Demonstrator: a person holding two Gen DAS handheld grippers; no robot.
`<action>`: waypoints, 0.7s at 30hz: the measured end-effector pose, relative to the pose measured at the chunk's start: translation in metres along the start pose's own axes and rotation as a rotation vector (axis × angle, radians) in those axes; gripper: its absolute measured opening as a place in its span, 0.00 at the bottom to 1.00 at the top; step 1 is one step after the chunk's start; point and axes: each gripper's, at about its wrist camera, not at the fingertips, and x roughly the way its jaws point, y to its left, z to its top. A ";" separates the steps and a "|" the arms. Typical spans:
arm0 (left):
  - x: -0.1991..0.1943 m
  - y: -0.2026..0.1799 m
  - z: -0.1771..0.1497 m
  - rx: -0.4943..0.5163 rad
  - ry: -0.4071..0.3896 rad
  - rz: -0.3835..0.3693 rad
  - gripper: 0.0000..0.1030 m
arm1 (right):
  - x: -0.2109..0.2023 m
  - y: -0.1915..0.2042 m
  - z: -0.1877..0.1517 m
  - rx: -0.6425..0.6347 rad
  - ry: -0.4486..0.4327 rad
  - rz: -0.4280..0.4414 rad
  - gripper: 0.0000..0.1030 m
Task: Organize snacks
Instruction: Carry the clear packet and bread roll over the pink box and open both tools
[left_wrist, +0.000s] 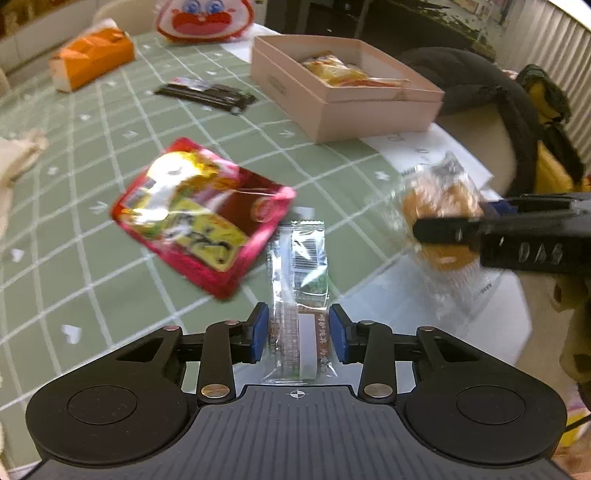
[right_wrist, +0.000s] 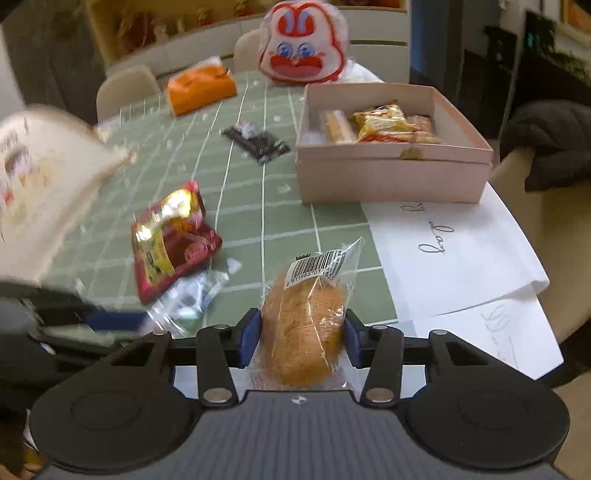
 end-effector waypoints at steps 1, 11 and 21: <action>-0.002 -0.003 0.003 0.002 -0.006 -0.021 0.39 | -0.006 -0.004 0.003 0.023 -0.011 0.005 0.45; -0.060 -0.031 0.138 0.022 -0.352 -0.169 0.39 | -0.058 -0.032 0.027 0.069 -0.142 -0.116 0.45; 0.042 -0.029 0.245 -0.075 -0.239 -0.156 0.40 | -0.072 -0.040 0.044 0.081 -0.156 -0.245 0.45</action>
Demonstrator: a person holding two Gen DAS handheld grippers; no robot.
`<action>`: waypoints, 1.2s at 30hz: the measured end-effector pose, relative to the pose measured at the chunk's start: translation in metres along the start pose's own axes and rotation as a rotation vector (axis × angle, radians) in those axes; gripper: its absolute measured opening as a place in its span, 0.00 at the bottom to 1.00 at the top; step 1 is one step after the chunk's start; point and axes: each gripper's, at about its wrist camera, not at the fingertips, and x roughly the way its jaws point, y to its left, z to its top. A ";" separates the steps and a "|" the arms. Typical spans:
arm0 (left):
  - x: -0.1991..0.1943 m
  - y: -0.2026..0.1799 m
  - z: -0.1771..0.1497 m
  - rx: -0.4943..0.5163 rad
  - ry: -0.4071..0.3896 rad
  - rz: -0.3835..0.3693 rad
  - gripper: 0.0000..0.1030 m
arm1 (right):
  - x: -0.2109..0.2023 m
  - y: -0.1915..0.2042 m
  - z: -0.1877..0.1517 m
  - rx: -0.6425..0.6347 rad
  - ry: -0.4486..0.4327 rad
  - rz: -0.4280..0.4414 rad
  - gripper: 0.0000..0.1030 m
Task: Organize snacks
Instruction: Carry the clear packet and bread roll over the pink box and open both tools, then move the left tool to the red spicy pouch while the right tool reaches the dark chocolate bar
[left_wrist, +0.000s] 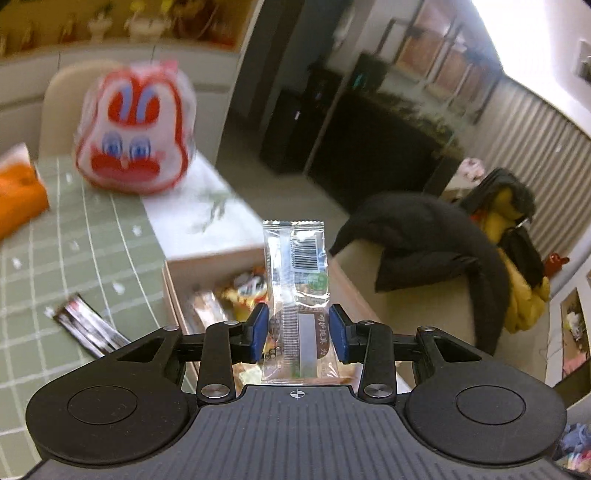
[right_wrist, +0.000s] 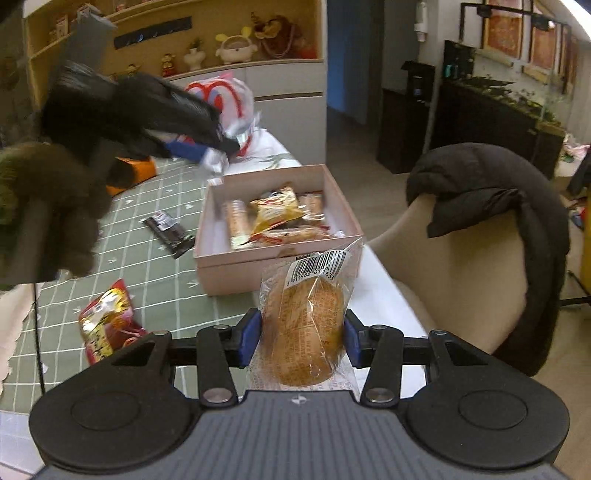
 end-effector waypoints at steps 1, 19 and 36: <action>0.007 0.004 -0.002 -0.011 0.015 -0.007 0.40 | -0.001 -0.001 0.001 0.003 -0.001 -0.008 0.45; -0.074 0.078 -0.066 -0.229 -0.050 -0.044 0.40 | 0.066 0.008 0.076 0.005 -0.009 0.048 0.45; -0.117 0.169 -0.129 -0.395 0.092 0.173 0.36 | 0.163 0.098 0.130 -0.158 0.056 0.227 0.63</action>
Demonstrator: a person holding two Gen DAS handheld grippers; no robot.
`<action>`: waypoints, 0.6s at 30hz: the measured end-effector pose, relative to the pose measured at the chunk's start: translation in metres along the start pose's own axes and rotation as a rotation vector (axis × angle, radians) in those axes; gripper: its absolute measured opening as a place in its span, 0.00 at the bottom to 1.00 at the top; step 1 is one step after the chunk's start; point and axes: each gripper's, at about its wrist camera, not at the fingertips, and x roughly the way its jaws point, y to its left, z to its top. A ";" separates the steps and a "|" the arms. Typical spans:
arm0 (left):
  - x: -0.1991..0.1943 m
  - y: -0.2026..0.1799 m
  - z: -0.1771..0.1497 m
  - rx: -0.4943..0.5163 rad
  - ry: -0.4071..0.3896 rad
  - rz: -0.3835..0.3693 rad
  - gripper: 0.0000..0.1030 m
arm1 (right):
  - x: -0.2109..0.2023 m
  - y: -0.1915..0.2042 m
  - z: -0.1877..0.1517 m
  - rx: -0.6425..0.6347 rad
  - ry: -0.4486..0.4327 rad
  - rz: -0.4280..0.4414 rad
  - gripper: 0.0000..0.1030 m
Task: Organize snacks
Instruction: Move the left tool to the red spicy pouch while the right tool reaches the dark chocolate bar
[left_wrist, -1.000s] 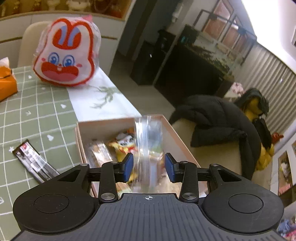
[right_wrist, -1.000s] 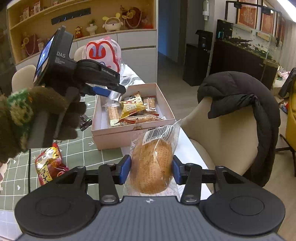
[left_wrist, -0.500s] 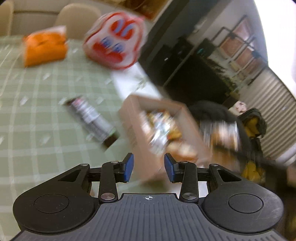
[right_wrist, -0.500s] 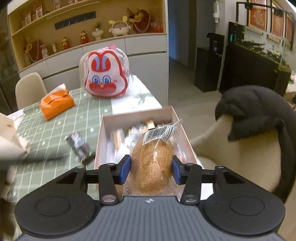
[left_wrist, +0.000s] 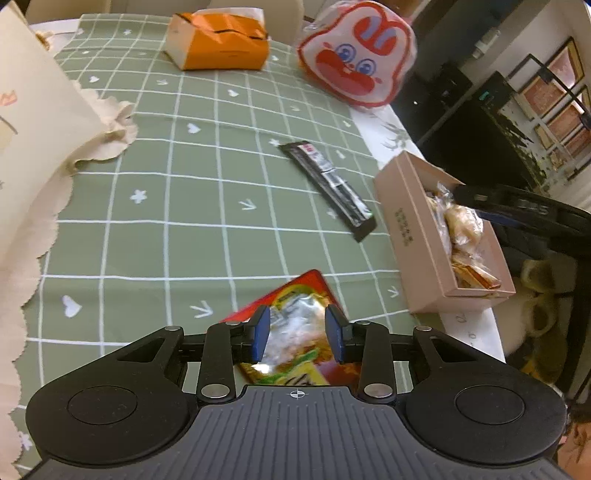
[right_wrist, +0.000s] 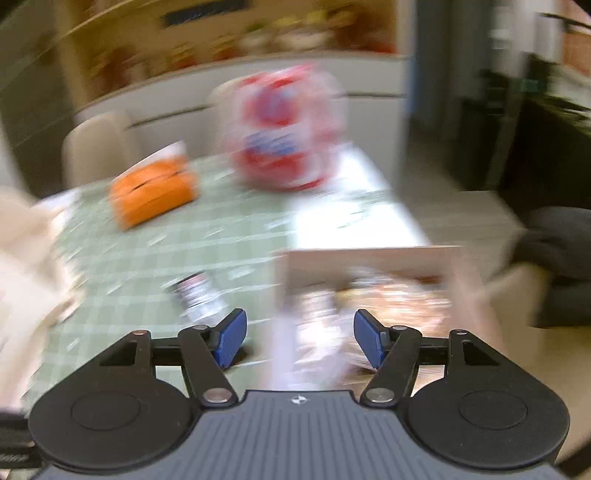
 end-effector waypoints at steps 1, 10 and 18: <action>-0.001 0.003 0.000 -0.003 0.004 0.002 0.36 | 0.009 0.016 0.000 -0.031 0.018 0.040 0.63; 0.006 0.029 -0.007 -0.029 0.080 0.012 0.35 | 0.129 0.094 0.019 -0.183 0.199 0.057 0.63; 0.009 0.040 -0.012 -0.054 0.107 0.013 0.35 | 0.151 0.096 0.015 -0.140 0.270 0.055 0.51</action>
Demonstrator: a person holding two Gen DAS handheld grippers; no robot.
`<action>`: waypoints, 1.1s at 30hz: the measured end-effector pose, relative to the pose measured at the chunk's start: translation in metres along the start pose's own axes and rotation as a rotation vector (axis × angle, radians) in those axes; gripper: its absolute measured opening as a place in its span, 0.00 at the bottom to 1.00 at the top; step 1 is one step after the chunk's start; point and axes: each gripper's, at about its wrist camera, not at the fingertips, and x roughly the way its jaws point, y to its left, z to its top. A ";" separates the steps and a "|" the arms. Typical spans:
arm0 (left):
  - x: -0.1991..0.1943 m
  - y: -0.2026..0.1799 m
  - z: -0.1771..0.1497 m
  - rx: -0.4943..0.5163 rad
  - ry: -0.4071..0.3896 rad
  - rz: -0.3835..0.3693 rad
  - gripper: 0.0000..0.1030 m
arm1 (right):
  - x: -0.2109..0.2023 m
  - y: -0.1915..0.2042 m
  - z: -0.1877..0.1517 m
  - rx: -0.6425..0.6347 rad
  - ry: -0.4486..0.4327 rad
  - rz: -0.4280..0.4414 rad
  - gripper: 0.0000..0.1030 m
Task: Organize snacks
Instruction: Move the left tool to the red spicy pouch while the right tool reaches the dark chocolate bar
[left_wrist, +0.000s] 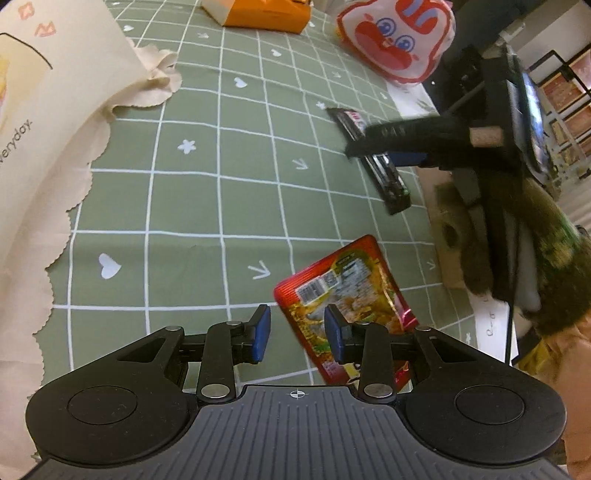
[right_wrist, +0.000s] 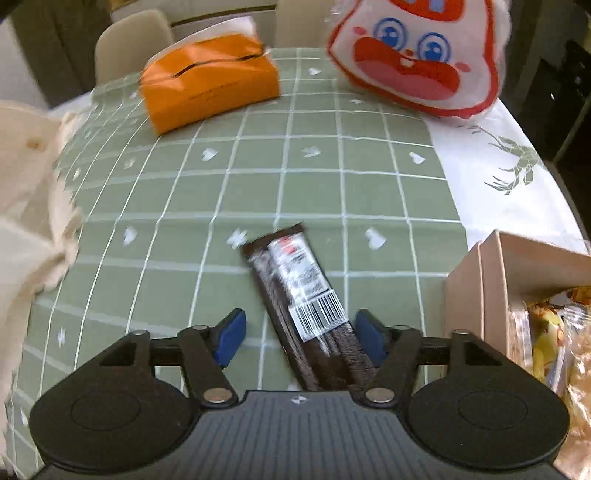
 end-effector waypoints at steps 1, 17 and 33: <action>0.001 0.000 0.000 0.004 0.003 0.004 0.35 | -0.004 0.004 -0.005 -0.025 -0.003 -0.003 0.39; 0.005 -0.029 -0.033 0.036 0.034 0.025 0.32 | -0.105 -0.002 -0.173 0.094 0.014 0.093 0.39; 0.033 -0.123 -0.075 0.309 0.096 -0.074 0.33 | -0.179 -0.061 -0.270 0.261 -0.096 -0.082 0.46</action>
